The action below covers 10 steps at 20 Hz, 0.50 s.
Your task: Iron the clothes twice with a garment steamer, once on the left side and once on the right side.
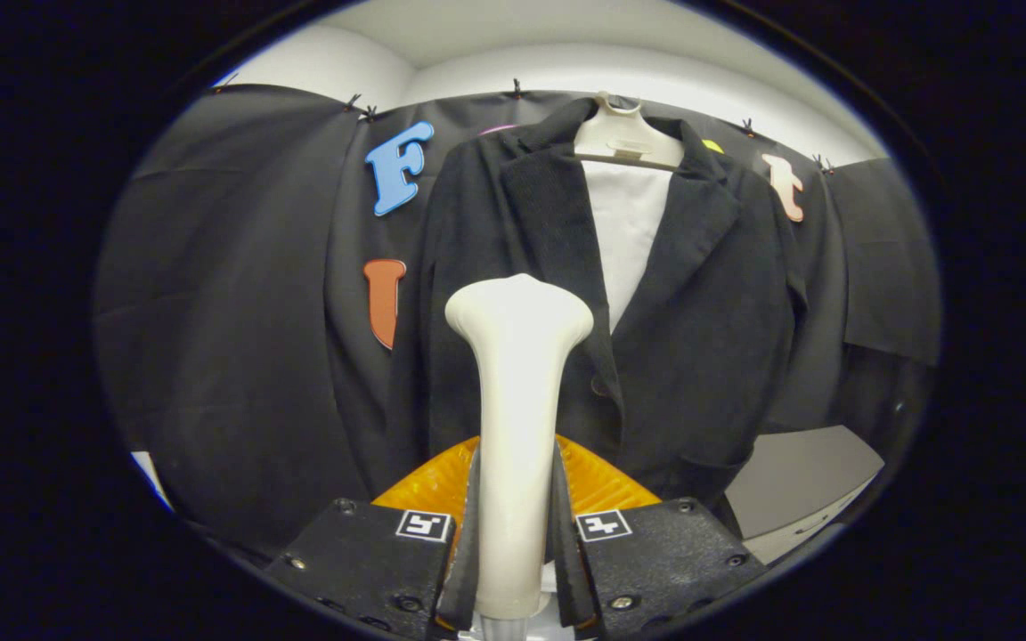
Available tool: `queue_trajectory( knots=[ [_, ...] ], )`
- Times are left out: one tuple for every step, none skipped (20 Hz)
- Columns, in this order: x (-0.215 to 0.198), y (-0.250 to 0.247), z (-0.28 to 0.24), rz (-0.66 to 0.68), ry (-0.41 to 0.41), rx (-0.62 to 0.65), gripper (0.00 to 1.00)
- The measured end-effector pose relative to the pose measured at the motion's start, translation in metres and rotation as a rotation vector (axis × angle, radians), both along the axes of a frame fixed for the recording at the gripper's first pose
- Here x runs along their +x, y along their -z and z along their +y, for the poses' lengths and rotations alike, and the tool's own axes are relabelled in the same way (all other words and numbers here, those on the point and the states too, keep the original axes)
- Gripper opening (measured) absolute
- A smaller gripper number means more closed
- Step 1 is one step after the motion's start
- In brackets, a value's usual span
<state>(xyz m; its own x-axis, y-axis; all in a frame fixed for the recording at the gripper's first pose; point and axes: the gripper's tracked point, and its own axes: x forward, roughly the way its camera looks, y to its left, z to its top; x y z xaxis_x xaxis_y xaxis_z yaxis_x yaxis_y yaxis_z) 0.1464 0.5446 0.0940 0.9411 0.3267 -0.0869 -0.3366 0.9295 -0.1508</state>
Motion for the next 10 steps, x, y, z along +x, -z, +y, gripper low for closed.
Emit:
queue_trajectory(
  knots=[
    [0.000,0.005,-0.002,0.007,0.002,-0.003,0.38],
    [0.000,0.011,-0.004,0.018,0.003,-0.009,0.38],
    [-0.001,0.017,-0.006,0.029,0.004,-0.012,0.38],
    [-0.003,0.023,-0.007,0.037,0.003,-0.016,0.38],
    [-0.003,0.029,-0.008,0.045,0.005,-0.022,0.38],
    [-0.003,0.037,-0.010,0.065,0.005,-0.026,0.38],
    [-0.002,0.046,-0.013,0.091,0.006,-0.024,0.38],
    [-0.001,0.054,-0.016,0.112,0.009,-0.023,0.38],
    [0.000,0.061,-0.018,0.122,0.011,-0.027,0.38],
    [0.001,0.066,-0.019,0.129,0.011,-0.032,0.38]
  ],
)
